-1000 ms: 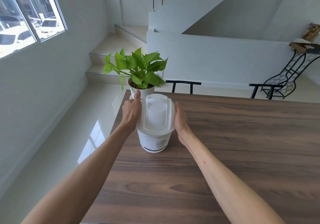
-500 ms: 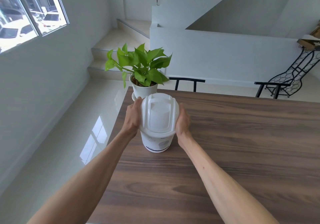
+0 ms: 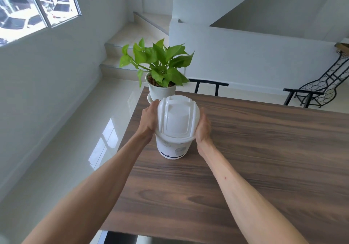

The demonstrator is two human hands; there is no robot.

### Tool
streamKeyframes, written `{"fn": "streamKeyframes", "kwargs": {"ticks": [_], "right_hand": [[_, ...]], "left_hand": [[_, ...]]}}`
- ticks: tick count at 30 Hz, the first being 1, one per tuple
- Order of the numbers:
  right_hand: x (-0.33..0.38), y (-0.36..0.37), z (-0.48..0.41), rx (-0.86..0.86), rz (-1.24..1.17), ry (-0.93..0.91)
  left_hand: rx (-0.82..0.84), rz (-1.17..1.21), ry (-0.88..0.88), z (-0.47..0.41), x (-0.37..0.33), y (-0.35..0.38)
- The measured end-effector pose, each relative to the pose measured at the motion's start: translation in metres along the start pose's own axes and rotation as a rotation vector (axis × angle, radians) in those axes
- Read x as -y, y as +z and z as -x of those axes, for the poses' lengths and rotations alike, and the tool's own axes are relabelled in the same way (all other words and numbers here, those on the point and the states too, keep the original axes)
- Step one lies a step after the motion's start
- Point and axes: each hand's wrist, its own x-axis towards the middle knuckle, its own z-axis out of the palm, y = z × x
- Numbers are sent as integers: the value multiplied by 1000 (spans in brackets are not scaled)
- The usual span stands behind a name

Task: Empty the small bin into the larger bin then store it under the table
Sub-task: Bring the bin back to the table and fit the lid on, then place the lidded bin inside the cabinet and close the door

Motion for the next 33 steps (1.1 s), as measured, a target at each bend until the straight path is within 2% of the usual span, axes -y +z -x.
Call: {"fn": "streamKeyframes", "kwargs": {"ticks": [5, 12, 21, 28, 33], "right_hand": [[-1, -19, 11, 116, 36, 58], [-15, -58, 40, 270, 9, 174], [-9, -67, 75, 284, -138, 301], [-11, -64, 120, 233, -139, 274], [-19, -65, 194, 218, -147, 257]], "left_hand": [[50, 54, -104, 24, -1, -6], [61, 108, -127, 60, 26, -12], [152, 151, -225, 83, 49, -28], [154, 195, -212, 123, 53, -45], [187, 169, -194, 183, 65, -77]]}}
